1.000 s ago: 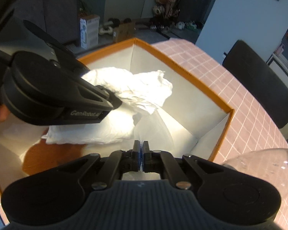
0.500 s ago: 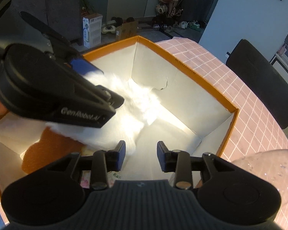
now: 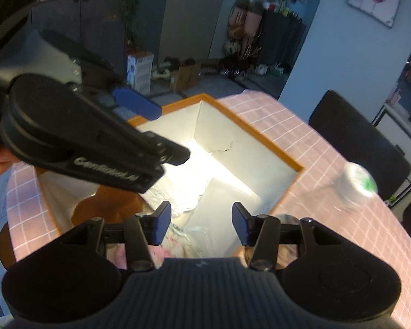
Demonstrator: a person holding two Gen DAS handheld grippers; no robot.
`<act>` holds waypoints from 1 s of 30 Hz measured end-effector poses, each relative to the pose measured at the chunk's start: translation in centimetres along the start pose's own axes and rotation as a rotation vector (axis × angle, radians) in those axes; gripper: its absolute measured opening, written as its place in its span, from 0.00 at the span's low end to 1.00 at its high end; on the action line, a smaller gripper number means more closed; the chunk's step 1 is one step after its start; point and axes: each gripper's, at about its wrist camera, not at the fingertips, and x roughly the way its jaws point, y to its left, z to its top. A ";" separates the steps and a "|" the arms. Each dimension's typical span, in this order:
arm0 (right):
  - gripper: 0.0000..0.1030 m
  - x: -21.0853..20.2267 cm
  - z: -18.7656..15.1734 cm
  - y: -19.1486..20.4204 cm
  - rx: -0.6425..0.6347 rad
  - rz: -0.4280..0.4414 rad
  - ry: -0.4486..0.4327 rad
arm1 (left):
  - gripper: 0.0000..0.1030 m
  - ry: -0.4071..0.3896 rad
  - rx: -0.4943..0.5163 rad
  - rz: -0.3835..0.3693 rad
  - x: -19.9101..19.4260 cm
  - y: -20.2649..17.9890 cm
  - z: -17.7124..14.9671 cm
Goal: Organize soft objects
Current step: 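Move both tools back from the box to the pile, then grasp the white terry mitt with the left tool while the right tool grasps the yellow snack packet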
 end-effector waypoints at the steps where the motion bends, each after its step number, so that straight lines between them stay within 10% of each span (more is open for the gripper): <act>1: 0.51 -0.9 -0.5 -0.2 0.009 -0.005 -0.013 | 0.64 -0.016 0.008 -0.008 -0.6 -0.6 -0.1; 16: 0.61 -11.8 -11.7 -7.2 0.181 -0.174 -0.054 | 0.64 -0.083 0.205 -0.203 -1.6 -12.1 -0.7; 30: 0.65 -9.8 -21.9 -17.0 0.479 -0.236 0.127 | 0.64 0.013 0.337 -0.314 6.4 -21.7 0.5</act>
